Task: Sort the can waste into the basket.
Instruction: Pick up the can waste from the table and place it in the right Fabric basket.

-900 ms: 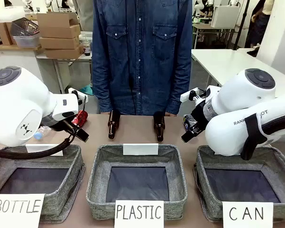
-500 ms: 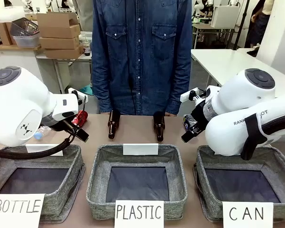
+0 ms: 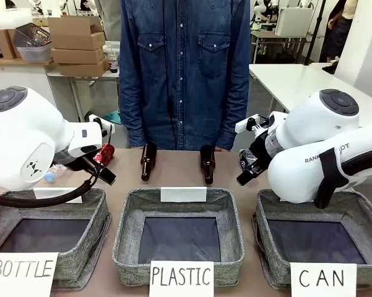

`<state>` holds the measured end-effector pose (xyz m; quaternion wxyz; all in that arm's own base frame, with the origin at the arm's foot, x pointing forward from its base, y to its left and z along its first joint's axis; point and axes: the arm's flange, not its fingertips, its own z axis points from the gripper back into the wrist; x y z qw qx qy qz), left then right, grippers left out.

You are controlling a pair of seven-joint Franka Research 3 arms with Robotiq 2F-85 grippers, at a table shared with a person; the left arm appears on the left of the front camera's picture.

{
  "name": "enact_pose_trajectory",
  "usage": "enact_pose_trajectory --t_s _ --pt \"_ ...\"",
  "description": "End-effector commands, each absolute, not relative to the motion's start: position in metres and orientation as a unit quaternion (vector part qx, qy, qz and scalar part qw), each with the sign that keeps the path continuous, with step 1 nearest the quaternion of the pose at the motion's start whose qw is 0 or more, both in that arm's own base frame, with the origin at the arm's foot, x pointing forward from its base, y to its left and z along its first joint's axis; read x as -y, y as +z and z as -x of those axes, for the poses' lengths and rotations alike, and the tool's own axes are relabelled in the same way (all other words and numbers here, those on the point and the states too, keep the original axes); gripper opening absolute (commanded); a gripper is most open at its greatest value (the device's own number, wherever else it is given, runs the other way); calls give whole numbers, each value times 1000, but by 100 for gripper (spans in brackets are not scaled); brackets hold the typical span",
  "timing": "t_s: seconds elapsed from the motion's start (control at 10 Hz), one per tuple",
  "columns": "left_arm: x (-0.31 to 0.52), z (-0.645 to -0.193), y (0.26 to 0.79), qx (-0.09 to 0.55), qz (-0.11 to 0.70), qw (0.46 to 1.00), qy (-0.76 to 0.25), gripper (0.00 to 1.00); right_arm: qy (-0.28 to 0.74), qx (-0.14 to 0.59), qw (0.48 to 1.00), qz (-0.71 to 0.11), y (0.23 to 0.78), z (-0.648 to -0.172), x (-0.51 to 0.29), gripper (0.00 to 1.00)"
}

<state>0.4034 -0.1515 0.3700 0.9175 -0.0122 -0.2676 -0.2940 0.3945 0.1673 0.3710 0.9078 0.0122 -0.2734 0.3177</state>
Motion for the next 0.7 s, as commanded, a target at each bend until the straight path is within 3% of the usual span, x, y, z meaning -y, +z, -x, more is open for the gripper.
enact_pose_trajectory --t_s 0.0,0.2,0.3,0.4,0.6 --pt "152 -403 370 268 12 917 -294 100 318 274 908 -12 371 -395 -167 100" --pt "151 -403 370 268 12 917 -294 100 318 273 908 -12 371 -395 -167 100" --pt "140 -383 416 242 28 925 -291 100 325 240 913 -56 413 -376 -153 100" --pt "123 -349 459 233 30 928 -289 100 278 257 924 -49 454 -348 -133 100" --pt "96 -301 497 322 18 910 -259 100 242 331 912 -10 490 -305 -102 100"
